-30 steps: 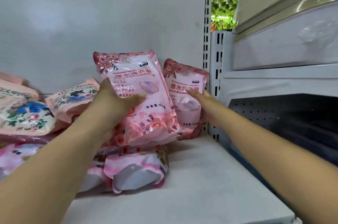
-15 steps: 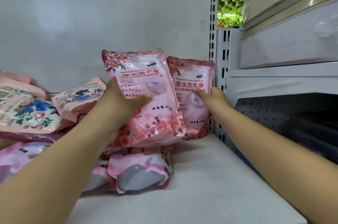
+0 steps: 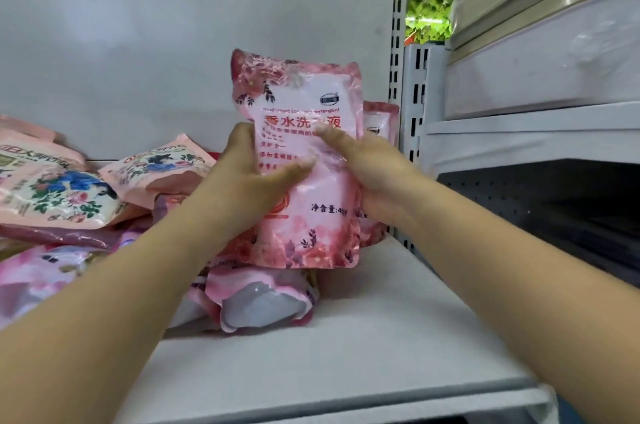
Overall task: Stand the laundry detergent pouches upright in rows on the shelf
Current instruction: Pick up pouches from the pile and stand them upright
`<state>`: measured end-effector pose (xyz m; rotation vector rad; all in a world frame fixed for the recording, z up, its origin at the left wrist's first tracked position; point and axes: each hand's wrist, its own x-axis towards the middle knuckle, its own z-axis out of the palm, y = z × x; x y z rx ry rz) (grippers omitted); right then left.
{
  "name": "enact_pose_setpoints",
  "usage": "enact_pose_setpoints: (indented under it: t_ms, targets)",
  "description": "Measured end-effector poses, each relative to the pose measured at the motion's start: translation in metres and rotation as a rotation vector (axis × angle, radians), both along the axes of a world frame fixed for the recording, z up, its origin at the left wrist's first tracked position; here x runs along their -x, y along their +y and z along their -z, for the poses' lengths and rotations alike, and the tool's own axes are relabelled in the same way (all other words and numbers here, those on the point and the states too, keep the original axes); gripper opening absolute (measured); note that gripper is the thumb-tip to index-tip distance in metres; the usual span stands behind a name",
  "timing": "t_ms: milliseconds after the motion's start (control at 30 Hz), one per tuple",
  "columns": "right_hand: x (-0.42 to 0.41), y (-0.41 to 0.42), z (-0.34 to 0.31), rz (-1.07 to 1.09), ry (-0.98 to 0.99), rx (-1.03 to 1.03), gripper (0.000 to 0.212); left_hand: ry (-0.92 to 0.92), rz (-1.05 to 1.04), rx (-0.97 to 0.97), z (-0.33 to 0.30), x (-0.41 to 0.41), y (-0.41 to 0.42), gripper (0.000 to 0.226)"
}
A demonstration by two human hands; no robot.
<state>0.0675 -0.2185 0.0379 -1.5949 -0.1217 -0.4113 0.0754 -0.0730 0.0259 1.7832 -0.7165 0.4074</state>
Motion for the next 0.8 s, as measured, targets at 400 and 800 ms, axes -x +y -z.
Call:
enact_pose_setpoints:
  t_ms: [400,800]
  targets:
    - [0.025,-0.055,0.018,0.446,-0.489,0.191,0.017,-0.257,-0.223,-1.163,0.009,0.002,0.0,0.062]
    - [-0.001,-0.066,0.041,0.609,-0.547,0.036,0.015,-0.381,-0.321,-0.951,-0.002,-0.019,0.011,0.024]
